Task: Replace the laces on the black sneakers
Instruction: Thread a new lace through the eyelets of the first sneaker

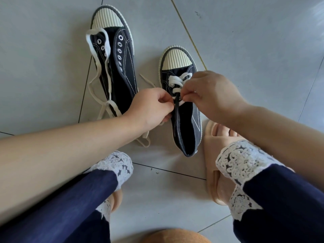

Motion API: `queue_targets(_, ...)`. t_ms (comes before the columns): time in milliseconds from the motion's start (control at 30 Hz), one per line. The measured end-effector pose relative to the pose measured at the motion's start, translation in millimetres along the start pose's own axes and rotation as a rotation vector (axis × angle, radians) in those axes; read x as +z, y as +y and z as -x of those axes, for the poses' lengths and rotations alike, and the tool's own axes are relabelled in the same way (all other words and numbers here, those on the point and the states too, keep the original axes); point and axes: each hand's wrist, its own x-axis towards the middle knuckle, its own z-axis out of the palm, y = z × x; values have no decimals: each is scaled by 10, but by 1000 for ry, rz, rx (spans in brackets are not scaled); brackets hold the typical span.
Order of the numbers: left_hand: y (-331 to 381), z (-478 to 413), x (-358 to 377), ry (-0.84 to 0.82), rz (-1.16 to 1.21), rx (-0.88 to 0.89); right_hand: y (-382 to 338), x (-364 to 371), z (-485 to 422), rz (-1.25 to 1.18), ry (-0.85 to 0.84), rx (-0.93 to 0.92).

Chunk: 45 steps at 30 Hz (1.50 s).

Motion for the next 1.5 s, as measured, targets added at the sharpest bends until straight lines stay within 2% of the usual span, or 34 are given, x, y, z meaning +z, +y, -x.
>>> queue_targets(67, 10, 3, 1, -10, -5, -6, 2, 7, -7, 70, 9, -39)
queue_targets(167, -2, 9, -18, -29, -70, 21, 18, -25, -31, 45, 52, -21)
queue_targets(267, -18, 3, -89, 44, -251, 166, 57, -63, -16, -83, 151, 91)
queue_targets(333, -4, -43, -158, 115, -289, 235, 101, -69, 32, -175, 189, 203)
queue_targets(433, 30, -111, -179, -5, -202, 52, 142, -2, 135, -281, 126, 358)
queue_targets(533, 51, -168, -171, -190, -300, -36, 134, 88, 221, -407, 36, 437)
queue_targets(633, 88, -184, -221, -233, -364, 27, 123, 97, 234, -430, 24, 443)
queue_targets(733, 93, -194, -214, -190, -377, 63, 129, 80, 208, -450, 16, 446)
queue_targets(833, 100, -206, -208, -146, -236, 21, 142, 71, 197, -467, 13, 442)
queue_targets(967, 133, -184, -197, -256, -47, -121, 145, 72, 207, -512, -6, 453)
queue_targets(1067, 143, -181, -238, -287, -175, -101, 155, 67, 199, -519, -5, 447)
queue_targets(1167, 254, -181, -405, -182, -364, 68, 168, 36, 198, -508, 6, 443)
queue_targets(1233, 397, -138, -523, -165, -241, 132, 167, -8, 192, -510, 55, 441)
queue_targets(1333, 589, -52, -547, -314, 11, 54, 98, -123, 166, -698, 79, 384)
queue_targets(1400, 664, -12, -446, -414, 240, -64, -17, -176, 148, -895, -51, 298)
queue_targets(1500, 753, 9, -317, -442, 504, -190, -164, -163, 148, -1065, -224, 187)
